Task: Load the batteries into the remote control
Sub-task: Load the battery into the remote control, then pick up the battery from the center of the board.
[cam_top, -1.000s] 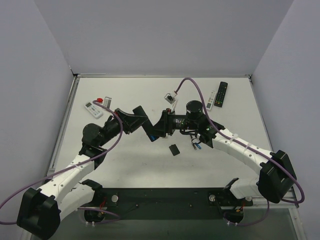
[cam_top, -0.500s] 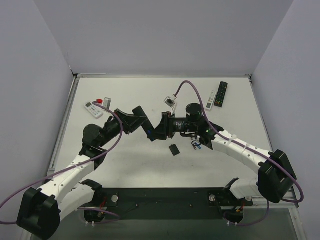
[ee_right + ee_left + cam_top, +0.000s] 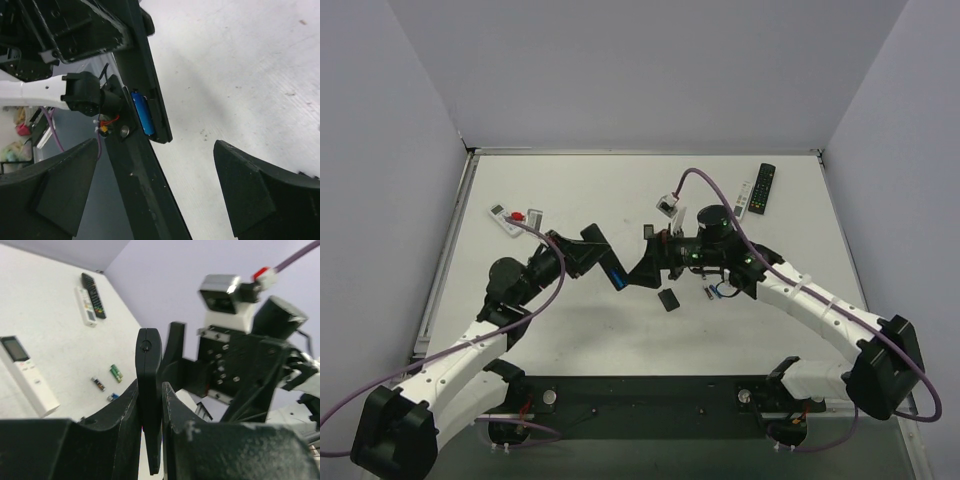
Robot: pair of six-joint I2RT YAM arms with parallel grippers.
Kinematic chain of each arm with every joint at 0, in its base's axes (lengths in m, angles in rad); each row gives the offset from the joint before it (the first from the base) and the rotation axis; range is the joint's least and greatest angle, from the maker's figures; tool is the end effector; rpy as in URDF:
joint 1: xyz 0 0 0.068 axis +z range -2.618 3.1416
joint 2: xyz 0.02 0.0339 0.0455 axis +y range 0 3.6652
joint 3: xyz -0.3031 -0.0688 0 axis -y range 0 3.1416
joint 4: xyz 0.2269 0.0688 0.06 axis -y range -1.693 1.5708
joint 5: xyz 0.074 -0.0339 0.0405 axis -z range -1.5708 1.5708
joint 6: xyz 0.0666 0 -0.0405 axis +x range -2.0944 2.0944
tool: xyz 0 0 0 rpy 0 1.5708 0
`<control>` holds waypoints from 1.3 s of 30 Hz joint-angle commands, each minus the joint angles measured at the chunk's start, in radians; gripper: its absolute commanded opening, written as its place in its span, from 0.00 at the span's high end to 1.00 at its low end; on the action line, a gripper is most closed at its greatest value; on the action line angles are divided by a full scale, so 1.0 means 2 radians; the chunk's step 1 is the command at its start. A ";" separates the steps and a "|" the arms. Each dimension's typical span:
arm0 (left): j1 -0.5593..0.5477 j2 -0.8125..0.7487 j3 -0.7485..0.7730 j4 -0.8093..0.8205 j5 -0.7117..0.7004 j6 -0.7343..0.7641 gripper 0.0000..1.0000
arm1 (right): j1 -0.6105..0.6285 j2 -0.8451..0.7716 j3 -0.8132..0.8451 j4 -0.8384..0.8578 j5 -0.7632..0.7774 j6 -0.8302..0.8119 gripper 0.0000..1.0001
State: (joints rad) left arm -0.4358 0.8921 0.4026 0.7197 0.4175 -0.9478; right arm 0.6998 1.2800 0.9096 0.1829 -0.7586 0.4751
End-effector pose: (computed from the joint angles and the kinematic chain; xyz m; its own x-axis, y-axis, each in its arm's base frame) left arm 0.1604 -0.1045 0.3265 -0.4833 -0.5938 -0.6432 0.6019 0.3080 -0.7367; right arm 0.1897 0.2196 0.3549 -0.5771 -0.0519 -0.8150 -0.8102 0.1616 0.5634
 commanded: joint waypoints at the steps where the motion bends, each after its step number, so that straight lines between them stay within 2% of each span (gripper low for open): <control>1: 0.002 -0.024 -0.031 -0.044 -0.048 0.027 1.00 | -0.027 -0.044 0.032 -0.089 0.091 -0.050 0.03; 3: 0.002 -0.037 -0.043 -0.062 -0.061 0.024 1.00 | -0.038 -0.047 0.035 -0.160 0.122 -0.083 0.03; 8: 0.006 -0.062 -0.079 -0.089 -0.088 0.012 1.00 | -0.075 -0.066 0.008 -0.222 0.236 -0.117 0.08; 12: 0.005 -0.068 -0.095 -0.088 -0.091 -0.001 1.00 | -0.108 -0.058 -0.009 -0.265 0.292 -0.119 0.16; 13: 0.005 -0.069 -0.097 -0.088 -0.091 -0.005 1.00 | -0.116 -0.051 -0.013 -0.268 0.294 -0.117 0.22; 15: 0.005 -0.069 -0.097 -0.088 -0.091 -0.005 1.00 | -0.140 -0.041 -0.022 -0.274 0.296 -0.109 0.26; 16: 0.005 -0.069 -0.095 -0.088 -0.091 -0.004 1.00 | -0.148 -0.030 -0.025 -0.276 0.296 -0.104 0.32; 18: 0.005 -0.069 -0.092 -0.092 -0.091 -0.001 1.00 | -0.166 -0.013 -0.026 -0.282 0.291 -0.100 0.37; 21: 0.002 -0.069 -0.086 -0.100 -0.090 0.006 1.00 | -0.180 0.020 -0.023 -0.285 0.281 -0.096 0.50; 24: 0.001 -0.069 -0.082 -0.102 -0.090 0.011 1.00 | -0.183 0.053 -0.015 -0.288 0.271 -0.102 0.57; 25: 0.001 -0.069 -0.080 -0.103 -0.091 0.012 1.00 | -0.183 0.069 -0.009 -0.289 0.272 -0.103 0.64; 26: 0.001 -0.069 -0.080 -0.103 -0.091 0.013 1.00 | -0.184 0.076 -0.005 -0.291 0.274 -0.108 0.66; 28: 0.001 -0.070 -0.079 -0.104 -0.091 0.014 1.00 | -0.185 0.096 0.003 -0.294 0.278 -0.110 0.74; 39: 0.001 -0.066 -0.068 -0.114 -0.091 0.027 1.00 | -0.183 0.168 0.044 -0.305 0.282 -0.128 0.80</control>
State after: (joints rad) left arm -0.4305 0.7658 0.2062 0.4725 0.2420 -0.9215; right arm 0.3344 1.5917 0.9478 -0.3813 -0.2092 0.2394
